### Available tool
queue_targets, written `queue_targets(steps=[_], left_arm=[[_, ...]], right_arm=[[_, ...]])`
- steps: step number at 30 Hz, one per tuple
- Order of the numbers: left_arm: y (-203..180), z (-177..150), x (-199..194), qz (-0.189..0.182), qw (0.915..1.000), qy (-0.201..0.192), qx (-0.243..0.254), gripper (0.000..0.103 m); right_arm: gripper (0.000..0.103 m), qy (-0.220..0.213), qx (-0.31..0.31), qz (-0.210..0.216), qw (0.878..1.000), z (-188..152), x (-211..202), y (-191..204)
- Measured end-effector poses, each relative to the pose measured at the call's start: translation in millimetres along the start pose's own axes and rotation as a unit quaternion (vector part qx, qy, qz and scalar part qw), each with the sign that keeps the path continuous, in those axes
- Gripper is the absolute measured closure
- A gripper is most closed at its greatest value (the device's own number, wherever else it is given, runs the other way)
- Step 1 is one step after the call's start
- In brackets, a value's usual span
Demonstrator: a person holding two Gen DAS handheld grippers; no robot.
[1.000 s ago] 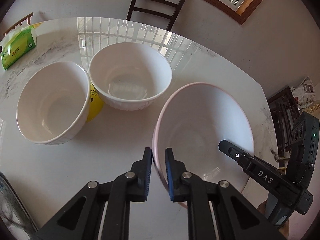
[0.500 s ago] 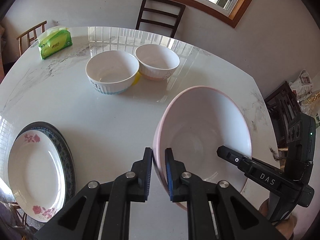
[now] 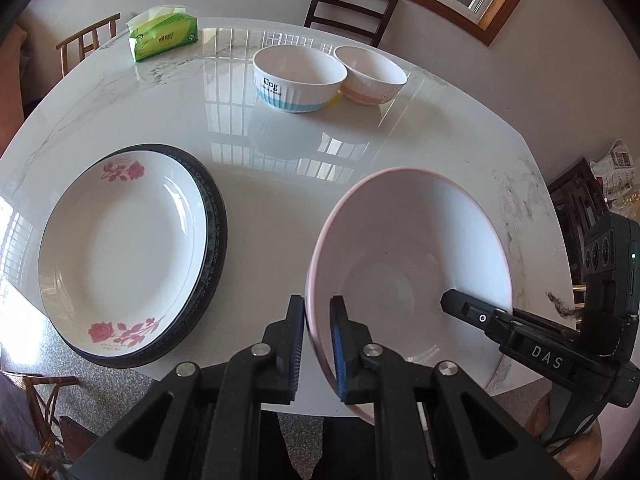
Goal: Organize plates and bowls
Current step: 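Set the pink bowl beside the plate stack and open both tools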
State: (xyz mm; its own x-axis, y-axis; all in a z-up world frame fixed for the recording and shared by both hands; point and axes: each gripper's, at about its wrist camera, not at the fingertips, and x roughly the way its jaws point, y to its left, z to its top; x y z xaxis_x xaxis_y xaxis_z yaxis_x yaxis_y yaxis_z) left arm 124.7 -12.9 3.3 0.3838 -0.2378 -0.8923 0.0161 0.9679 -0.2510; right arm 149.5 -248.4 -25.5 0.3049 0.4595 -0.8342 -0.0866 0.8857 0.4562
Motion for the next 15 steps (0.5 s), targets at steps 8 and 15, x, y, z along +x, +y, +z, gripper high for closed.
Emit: queue_targets(steps=[8, 15], left_arm=[[6, -4, 5, 0.005, 1.0000, 0.003, -0.006, 0.090], [8, -2, 9, 0.012, 0.9999, -0.001, -0.006, 0.090]], right_arm=[[0.083, 0.010, 0.000, -0.003, 1.000, -11, 5, 6], [0.083, 0.018, 0.003, -0.002, 1.000, -12, 13, 6]])
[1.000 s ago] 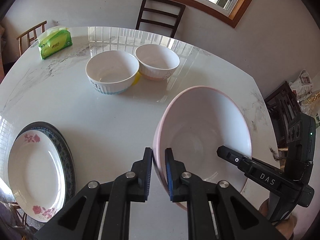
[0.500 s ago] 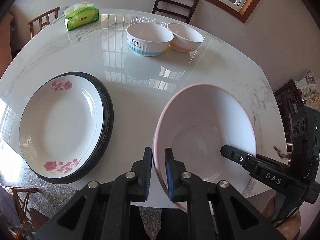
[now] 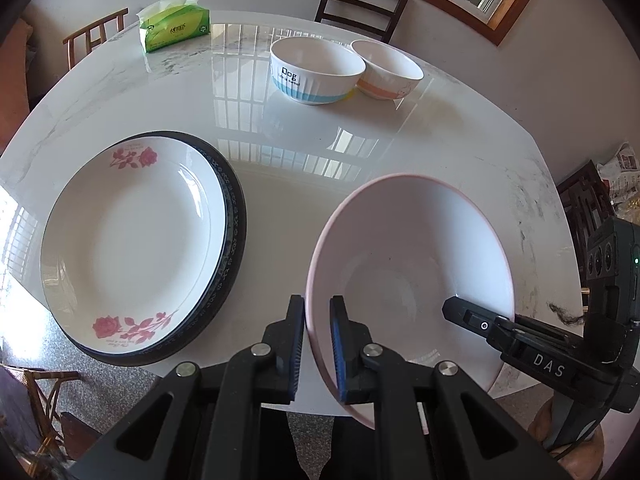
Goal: Organize plates and bowls
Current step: 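Set the pink bowl beside the plate stack and open both tools, then move both tools toward the blue-striped white bowl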
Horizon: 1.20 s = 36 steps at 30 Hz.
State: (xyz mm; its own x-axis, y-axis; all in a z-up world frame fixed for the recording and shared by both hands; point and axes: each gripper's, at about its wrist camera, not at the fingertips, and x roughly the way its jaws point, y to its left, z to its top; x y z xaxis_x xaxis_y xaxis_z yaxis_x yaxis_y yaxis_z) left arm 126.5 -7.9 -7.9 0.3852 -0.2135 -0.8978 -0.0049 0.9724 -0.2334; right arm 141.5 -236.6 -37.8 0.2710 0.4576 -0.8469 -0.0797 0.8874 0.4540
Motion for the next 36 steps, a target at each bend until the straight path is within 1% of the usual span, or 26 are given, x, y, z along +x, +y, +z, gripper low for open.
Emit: queue_targets(steps=[5, 8, 9, 10, 11, 12, 14, 15, 16, 17, 18, 19, 20, 23, 26, 28, 29, 31, 32, 34, 36], left_arm=[[0, 1, 2, 0.005, 1.0000, -0.008, 0.002, 0.090], [-4, 0, -1, 0.018, 0.9992, -0.032, 0.015, 0.089], [-5, 0, -3, 0.025, 0.9987, -0.039, 0.022, 0.087], [-7, 0, -5, 0.030, 0.9980, -0.045, 0.031, 0.083], [-8, 0, -6, 0.036, 0.9972, -0.053, 0.038, 0.079], [-9, -1, -9, 0.044, 0.9963, -0.061, 0.042, 0.077], [-9, -3, -15, 0.052, 0.9941, -0.080, 0.051, 0.075], [-9, -5, -18, 0.054, 0.9929, -0.091, 0.054, 0.074], [-8, -6, -22, 0.062, 0.9909, -0.105, 0.058, 0.074], [-8, -8, -25, 0.071, 0.9885, -0.118, 0.062, 0.073], [-9, -9, -28, 0.082, 0.9859, -0.130, 0.067, 0.073], [-9, -9, -30, 0.090, 0.9838, -0.138, 0.071, 0.072], [-8, -9, -33, 0.096, 0.9824, -0.143, 0.072, 0.072], [-6, -6, -36, 0.099, 0.9808, -0.151, 0.072, 0.071], [-3, -3, -37, 0.103, 0.9803, -0.154, 0.069, 0.071], [-2, -1, -37, 0.111, 0.9786, -0.158, 0.070, 0.071], [-2, 1, -37, 0.116, 0.9773, -0.162, 0.072, 0.071], [-2, 3, -38, 0.125, 0.9741, -0.170, 0.080, 0.071], [-3, 4, -38, 0.131, 0.9725, -0.174, 0.083, 0.071], [-2, 7, -39, 0.135, 0.9702, -0.182, 0.086, 0.071], [0, 11, -40, 0.133, 0.9691, -0.189, 0.087, 0.071]], right_arm=[[0.079, -0.001, -0.003, 0.001, 1.000, 1, 3, 0], [0.077, -0.003, -0.007, 0.003, 1.000, 1, 4, 1], [0.077, -0.005, -0.009, 0.005, 1.000, 1, 3, 1], [0.076, -0.009, -0.007, 0.009, 1.000, 0, 2, -1], [0.072, -0.017, -0.008, 0.013, 1.000, 0, -1, -2], [0.070, -0.031, -0.012, 0.015, 0.999, 0, -6, -2], [0.056, -0.072, -0.017, 0.010, 0.997, -1, -21, -6], [0.052, -0.098, -0.018, 0.008, 0.995, -1, -29, -10], [0.051, -0.127, -0.022, 0.001, 0.992, -1, -39, -13], [0.051, -0.163, -0.032, -0.016, 0.986, 0, -48, -17], [0.051, -0.199, -0.046, -0.045, 0.978, 0, -55, -20], [0.051, -0.228, -0.059, -0.083, 0.968, 2, -60, -24], [0.050, -0.246, -0.068, -0.114, 0.960, 5, -61, -29], [0.050, -0.289, -0.085, -0.184, 0.936, 14, -60, -44], [0.050, -0.297, -0.083, -0.233, 0.922, 24, -49, -59], [0.049, -0.301, -0.071, -0.245, 0.919, 25, -44, -68], [0.048, -0.303, -0.063, -0.248, 0.918, 24, -43, -74], [0.047, -0.306, -0.048, -0.247, 0.918, 19, -42, -84], [0.047, -0.313, -0.046, -0.244, 0.917, 17, -45, -86], [0.042, -0.329, -0.052, -0.245, 0.911, 13, -49, -83], [0.040, -0.326, -0.062, -0.243, 0.912, 12, -47, -80]])
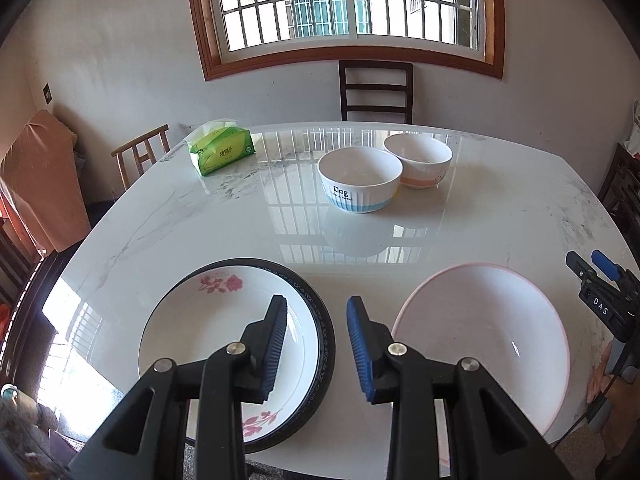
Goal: Organize plates and bowls
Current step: 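Move both tools toward the blue-striped white bowl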
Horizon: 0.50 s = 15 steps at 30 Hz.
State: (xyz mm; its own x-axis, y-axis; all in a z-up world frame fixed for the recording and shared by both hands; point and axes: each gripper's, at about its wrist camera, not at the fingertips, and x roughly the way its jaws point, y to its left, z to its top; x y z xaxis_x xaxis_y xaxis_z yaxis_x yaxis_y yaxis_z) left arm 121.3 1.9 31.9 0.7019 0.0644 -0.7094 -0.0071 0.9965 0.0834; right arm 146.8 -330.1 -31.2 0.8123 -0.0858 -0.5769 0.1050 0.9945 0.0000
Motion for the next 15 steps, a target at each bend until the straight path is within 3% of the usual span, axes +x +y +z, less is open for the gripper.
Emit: queue_targets(steps=[5, 10, 15], left_arm=[[6, 11, 7, -0.010, 0.9999, -0.003, 0.002, 0.071], [11, 26, 27, -0.044, 0.9985, 0.033, -0.004, 0.071], [23, 52, 52, -0.095, 0.9911, 0.085, -0.039, 0.071]], right_arm=[[0.040, 0.018, -0.011, 0.022, 1.000, 1, 2, 5], [0.040, 0.070, -0.009, 0.081, 0.994, 19, 6, 6], [0.040, 0.148, 0.000, 0.175, 0.973, 51, 7, 25]])
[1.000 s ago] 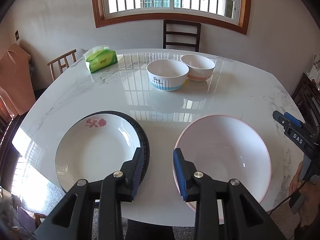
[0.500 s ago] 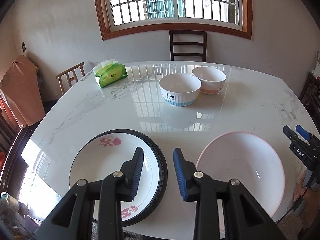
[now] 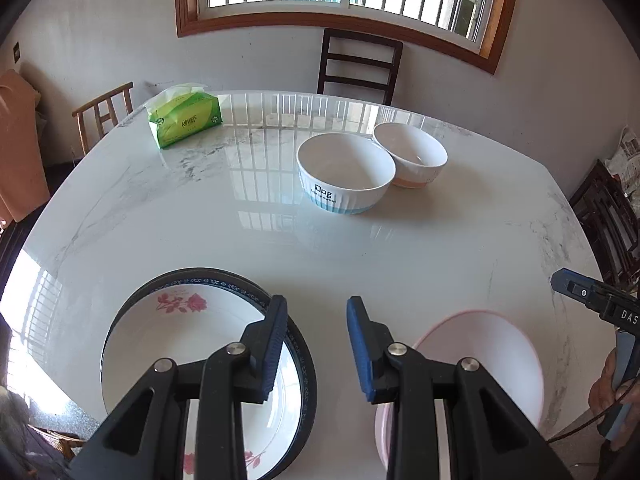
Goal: Organize plates and bowls
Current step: 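Move both tools toward the blue-striped white bowl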
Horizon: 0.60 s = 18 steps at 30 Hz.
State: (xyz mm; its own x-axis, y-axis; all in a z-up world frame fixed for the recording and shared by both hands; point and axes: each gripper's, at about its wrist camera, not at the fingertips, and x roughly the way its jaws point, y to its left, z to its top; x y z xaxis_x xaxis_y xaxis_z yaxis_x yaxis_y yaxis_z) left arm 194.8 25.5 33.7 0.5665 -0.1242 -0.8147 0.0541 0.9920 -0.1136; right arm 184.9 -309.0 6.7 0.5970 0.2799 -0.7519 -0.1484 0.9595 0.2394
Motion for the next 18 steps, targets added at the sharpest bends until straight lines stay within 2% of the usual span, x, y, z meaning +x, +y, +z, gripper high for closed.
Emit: queue_targets(steps=[5, 11, 18], left_arm=[[8, 35, 13, -0.050, 0.9979, 0.027, -0.031, 0.071], [12, 75, 36, -0.057, 0.9971, 0.039, -0.033, 0.071], [27, 100, 72, -0.077, 0.9926, 0.070, -0.064, 0.071]], right_arm=[[0.040, 0.074, 0.040, 0.097, 0.992, 32, 16, 21], [0.040, 0.116, 0.039, 0.125, 0.985, 67, 39, 55], [0.043, 0.157, 0.059, 0.141, 0.976, 105, 85, 72]])
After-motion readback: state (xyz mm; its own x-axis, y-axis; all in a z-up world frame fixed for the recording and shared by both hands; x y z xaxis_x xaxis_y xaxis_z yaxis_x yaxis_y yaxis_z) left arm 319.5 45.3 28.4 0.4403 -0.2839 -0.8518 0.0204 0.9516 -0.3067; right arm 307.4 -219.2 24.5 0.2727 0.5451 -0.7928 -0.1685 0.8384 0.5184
